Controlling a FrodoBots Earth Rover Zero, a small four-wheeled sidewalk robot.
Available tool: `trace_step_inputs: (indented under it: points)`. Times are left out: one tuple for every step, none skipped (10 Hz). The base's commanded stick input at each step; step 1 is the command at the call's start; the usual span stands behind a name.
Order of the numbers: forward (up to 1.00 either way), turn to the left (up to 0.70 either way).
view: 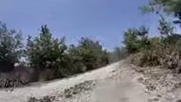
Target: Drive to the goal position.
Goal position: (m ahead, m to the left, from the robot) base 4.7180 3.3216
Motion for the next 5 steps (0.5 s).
trace_step_inputs:
  points:
    - [0.3,0.0]
    - [0.3,0.0]
    - [0.3,0.0]
    - [0.3,0.0]
    - [0.3,0.0]
